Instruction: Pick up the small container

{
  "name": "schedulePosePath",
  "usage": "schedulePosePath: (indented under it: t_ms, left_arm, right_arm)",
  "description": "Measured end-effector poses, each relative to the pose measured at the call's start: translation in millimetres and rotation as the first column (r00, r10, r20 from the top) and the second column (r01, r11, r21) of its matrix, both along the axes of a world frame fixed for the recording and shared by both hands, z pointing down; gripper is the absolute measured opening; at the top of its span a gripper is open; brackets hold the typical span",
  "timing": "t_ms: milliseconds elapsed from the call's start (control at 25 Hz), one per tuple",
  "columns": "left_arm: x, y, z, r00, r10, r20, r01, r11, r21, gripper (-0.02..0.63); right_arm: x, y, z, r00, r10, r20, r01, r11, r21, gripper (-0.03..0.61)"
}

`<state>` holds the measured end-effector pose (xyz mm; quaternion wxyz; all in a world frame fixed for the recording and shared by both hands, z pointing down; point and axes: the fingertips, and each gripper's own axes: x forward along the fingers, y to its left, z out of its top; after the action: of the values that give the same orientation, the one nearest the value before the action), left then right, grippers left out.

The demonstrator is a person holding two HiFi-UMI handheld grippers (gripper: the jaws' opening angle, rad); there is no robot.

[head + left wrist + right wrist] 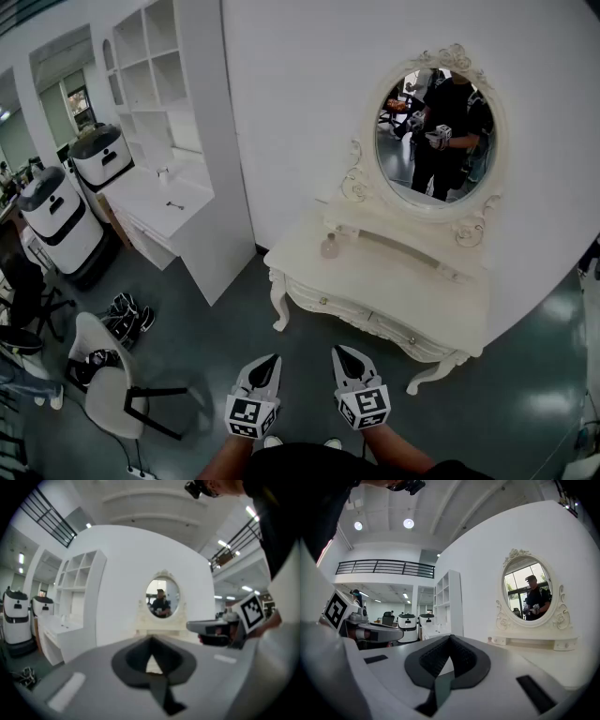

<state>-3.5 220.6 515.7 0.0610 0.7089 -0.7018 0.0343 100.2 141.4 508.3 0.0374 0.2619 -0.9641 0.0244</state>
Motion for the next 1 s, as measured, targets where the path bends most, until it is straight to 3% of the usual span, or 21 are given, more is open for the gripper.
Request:
schedulePosePath:
  t_ms: [680, 1000]
  left_arm:
    - [-15.2, 13.6, -0.8, 1.0, 0.016, 0.023, -0.016, 1.0, 0.011, 0.006]
    - [-29.3, 26.0, 0.4, 0.997, 0.065, 0.031, -0.065, 0.998, 0.018, 0.006]
  right_arm:
    - [-11.1, 14.4, -1.8, 0.999, 0.032, 0.03, -0.032, 0.999, -0.014, 0.006]
    - [-24.0, 34.7, -2.5, 0.997, 0.062, 0.045, -0.061, 0.998, -0.02, 0.006]
